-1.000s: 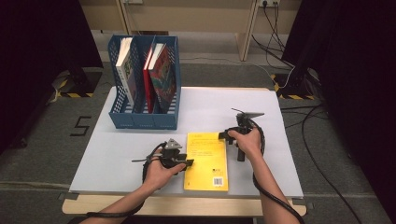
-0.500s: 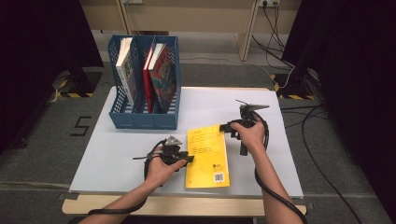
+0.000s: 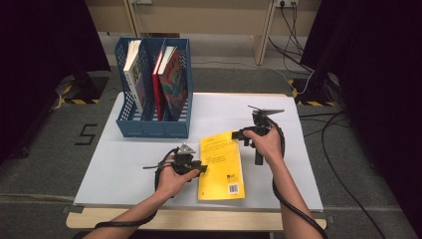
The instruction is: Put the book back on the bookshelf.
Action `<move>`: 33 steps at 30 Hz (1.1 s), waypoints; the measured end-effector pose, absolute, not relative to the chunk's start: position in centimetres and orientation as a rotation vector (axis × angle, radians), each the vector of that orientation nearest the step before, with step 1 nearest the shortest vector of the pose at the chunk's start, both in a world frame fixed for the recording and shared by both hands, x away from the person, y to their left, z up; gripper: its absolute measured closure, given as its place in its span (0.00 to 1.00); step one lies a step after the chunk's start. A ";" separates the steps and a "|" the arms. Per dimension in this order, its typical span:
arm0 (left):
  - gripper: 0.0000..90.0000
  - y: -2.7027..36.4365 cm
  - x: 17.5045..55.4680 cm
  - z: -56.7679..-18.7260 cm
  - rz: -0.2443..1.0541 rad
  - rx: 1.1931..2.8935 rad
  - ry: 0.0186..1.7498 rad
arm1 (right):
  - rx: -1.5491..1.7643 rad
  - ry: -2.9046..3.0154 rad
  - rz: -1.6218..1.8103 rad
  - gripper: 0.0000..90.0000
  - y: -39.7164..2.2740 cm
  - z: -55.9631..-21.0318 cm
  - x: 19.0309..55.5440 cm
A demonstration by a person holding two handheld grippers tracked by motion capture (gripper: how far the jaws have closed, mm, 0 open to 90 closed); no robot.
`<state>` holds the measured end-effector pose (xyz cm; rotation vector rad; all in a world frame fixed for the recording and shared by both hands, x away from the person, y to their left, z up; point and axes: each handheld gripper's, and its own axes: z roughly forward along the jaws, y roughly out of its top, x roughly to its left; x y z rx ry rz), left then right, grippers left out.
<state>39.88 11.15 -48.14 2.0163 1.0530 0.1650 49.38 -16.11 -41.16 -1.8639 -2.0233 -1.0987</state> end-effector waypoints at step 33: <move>0.71 11.2 39.7 -48.2 0.181 2.016 1.046 | -1.821 -2.052 -0.958 0.69 -15.5 -43.1 49.5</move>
